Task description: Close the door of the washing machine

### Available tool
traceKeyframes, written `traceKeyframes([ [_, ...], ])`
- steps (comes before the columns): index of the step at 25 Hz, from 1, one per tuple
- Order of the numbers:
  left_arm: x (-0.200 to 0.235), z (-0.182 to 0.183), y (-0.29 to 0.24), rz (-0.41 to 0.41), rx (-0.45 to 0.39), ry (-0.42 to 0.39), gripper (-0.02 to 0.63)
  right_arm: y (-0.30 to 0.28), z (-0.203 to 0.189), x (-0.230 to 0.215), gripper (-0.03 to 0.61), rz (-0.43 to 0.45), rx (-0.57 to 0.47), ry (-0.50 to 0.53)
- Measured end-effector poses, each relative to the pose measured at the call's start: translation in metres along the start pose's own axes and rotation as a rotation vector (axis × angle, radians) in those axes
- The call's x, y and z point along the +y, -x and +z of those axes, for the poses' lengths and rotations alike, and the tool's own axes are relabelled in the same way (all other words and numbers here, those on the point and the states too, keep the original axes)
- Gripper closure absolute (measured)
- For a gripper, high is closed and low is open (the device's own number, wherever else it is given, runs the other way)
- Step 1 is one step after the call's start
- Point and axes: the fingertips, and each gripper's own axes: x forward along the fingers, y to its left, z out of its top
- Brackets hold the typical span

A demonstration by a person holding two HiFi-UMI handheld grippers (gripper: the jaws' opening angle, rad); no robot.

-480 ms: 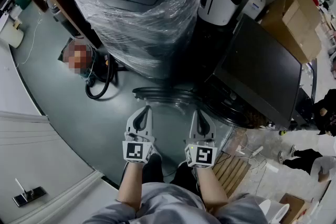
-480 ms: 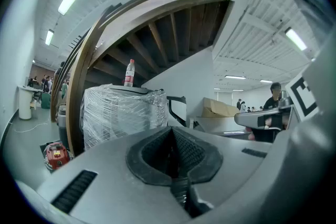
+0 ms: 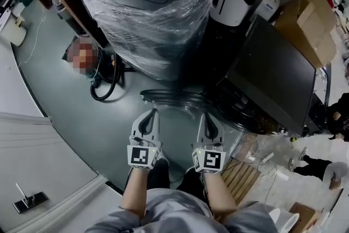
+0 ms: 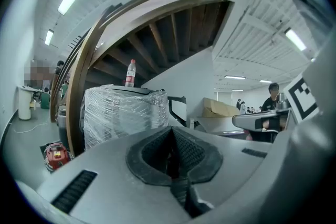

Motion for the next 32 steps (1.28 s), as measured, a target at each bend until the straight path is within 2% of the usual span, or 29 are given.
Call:
traceKeyframes([
  [6,0.007,0.004,0.003,0.003,-0.008,-0.001,0.612,-0.025,-0.020,0.002,0.580,0.021,0.059,0.013],
  [18,0.044,0.003,0.025,0.063,-0.001,0.001,0.612,-0.109,-0.099,0.022,0.577,0.109,0.268,0.085],
  [21,0.057,0.001,0.031,0.082,0.008,-0.002,0.612,-0.128,-0.118,0.032,0.533,0.131,0.317,0.104],
  [24,0.070,0.002,0.037,0.103,-0.002,0.002,0.612,-0.146,-0.137,0.040,0.514,0.141,0.361,0.130],
  [32,0.099,0.003,0.050,0.148,0.001,-0.017,0.612,-0.181,-0.190,0.057,0.500,0.153,0.504,0.162],
])
